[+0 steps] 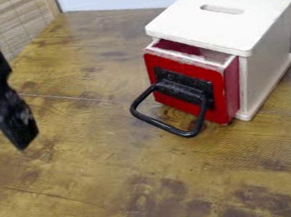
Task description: Close the drawer
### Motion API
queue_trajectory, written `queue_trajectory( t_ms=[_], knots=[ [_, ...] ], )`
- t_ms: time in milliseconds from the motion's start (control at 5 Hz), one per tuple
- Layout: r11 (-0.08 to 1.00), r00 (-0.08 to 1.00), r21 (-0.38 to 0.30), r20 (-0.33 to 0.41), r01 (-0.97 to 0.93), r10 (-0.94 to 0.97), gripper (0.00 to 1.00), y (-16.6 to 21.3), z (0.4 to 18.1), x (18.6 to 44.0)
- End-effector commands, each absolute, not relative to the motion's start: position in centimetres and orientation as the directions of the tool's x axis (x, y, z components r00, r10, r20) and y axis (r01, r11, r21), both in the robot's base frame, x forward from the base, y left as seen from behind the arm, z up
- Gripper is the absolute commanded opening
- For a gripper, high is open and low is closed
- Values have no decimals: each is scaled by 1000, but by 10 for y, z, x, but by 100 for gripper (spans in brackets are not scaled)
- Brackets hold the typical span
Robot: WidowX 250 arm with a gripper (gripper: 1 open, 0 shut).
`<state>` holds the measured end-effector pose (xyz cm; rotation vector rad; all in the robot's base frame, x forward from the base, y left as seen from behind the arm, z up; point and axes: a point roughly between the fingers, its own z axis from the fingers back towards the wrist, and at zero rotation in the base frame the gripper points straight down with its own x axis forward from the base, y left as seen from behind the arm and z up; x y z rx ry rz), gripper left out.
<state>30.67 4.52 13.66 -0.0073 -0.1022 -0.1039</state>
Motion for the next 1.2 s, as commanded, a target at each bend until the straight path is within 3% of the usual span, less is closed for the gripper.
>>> queue_trajectory(
  t_ms=[0,400,600,800,1000],
  knots=[
    [992,981,16,146,127,-128,100,39,151,311],
    [994,985,9,133,113,-113,100,13,124,308],
    [992,983,11,133,128,-128,100,12,138,305],
    [990,974,24,180,135,-138,100,15,147,303],
    [991,976,17,168,136,-137,100,19,156,303]
  ],
)
